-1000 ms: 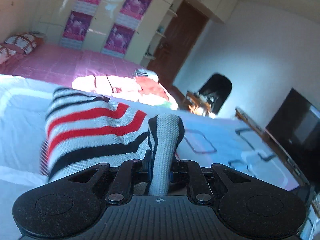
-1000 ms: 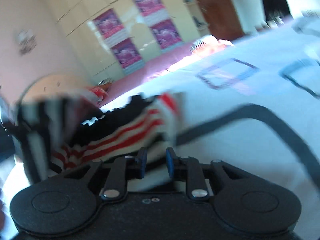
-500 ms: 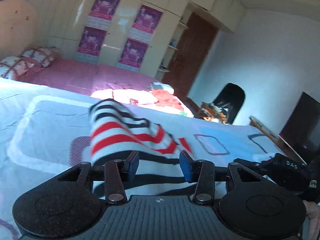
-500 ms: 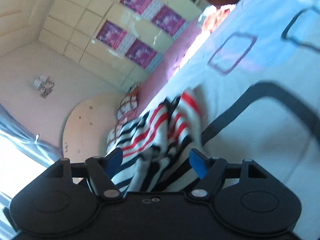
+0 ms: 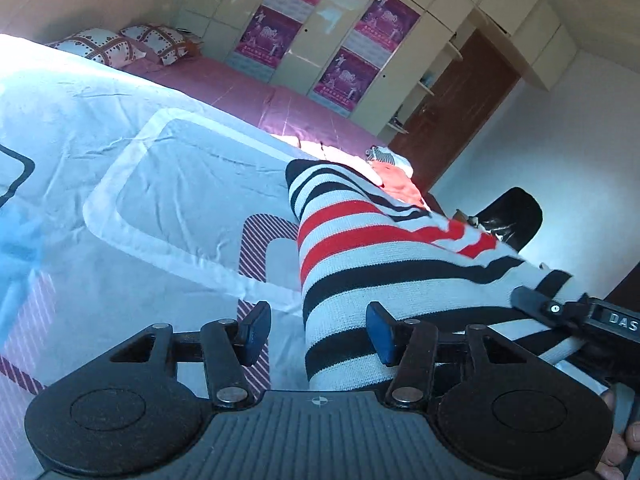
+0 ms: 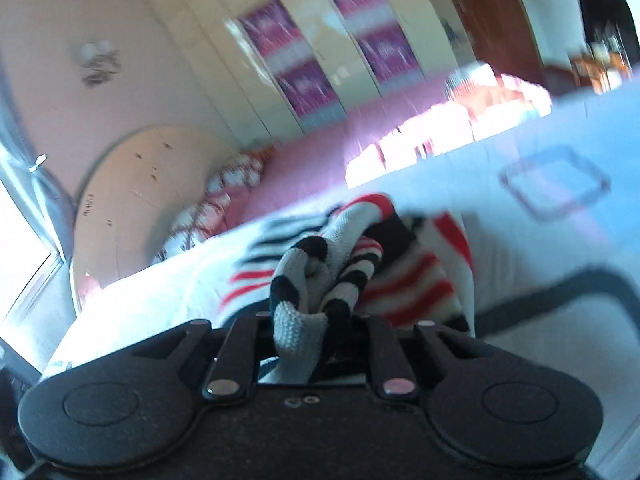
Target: Fold small clothes
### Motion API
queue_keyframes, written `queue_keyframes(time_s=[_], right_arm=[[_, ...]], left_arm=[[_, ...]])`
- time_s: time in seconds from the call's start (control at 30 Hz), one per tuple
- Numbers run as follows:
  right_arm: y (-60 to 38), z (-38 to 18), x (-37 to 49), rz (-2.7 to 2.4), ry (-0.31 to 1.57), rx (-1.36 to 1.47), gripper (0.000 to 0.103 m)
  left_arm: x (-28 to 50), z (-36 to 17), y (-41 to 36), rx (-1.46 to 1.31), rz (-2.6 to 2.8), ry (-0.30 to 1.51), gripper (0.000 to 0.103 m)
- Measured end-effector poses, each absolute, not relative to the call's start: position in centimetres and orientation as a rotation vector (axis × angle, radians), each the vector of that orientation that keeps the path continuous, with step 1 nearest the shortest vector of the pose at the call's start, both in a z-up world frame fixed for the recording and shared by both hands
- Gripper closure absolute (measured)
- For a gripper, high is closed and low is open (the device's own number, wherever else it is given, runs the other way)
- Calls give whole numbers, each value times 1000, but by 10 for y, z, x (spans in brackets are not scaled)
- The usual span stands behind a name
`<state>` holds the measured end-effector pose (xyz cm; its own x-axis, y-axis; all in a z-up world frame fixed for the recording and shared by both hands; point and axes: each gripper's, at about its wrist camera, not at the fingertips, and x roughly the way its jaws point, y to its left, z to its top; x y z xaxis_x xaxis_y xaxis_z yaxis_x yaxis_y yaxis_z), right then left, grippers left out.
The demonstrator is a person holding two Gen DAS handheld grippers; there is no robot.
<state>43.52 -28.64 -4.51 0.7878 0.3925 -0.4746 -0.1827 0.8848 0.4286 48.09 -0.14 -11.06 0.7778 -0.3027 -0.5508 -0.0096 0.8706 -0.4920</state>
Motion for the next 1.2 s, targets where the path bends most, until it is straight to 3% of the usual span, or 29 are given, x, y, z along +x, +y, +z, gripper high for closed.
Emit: queue_keyframes(time_s=[0.1, 0.2, 0.23, 0.43, 0.7, 0.87, 0.97, 1.0, 1.03, 1.1, 1.17, 1.2], right_arm=[[-291, -55, 413, 269, 544, 285, 88], [-319, -106, 440, 155, 750, 412, 88], [-325, -110, 439, 168, 740, 459, 88], [-328, -109, 437, 191, 733, 475, 88], [-316, -79, 440, 294, 591, 386, 88], [-323, -121, 448, 225, 728, 389, 86], [-324, -105, 453, 231, 737, 400, 76], [-327, -100, 452, 220, 717, 414, 66], [-330, -97, 452, 202, 702, 430, 49], [-338, -98, 458, 178, 702, 471, 41], [-339, -102, 468, 193, 742, 482, 54], [-339, -103, 472, 193, 740, 468, 68]], left_arm=[[492, -112, -16, -465, -188, 690, 51], [500, -114, -30, -437, -226, 735, 49], [500, -113, -33, -417, -219, 732, 48], [498, -117, -29, -453, -211, 725, 45], [495, -117, -20, -453, -172, 675, 45], [504, -117, -27, -405, -186, 728, 35], [504, -107, -26, -382, -167, 712, 35], [504, -104, -25, -379, -169, 693, 35], [505, -102, -24, -385, -182, 683, 35], [510, -103, -24, -391, -201, 701, 35], [517, -108, -26, -373, -212, 730, 35], [519, -110, -26, -381, -212, 734, 35]])
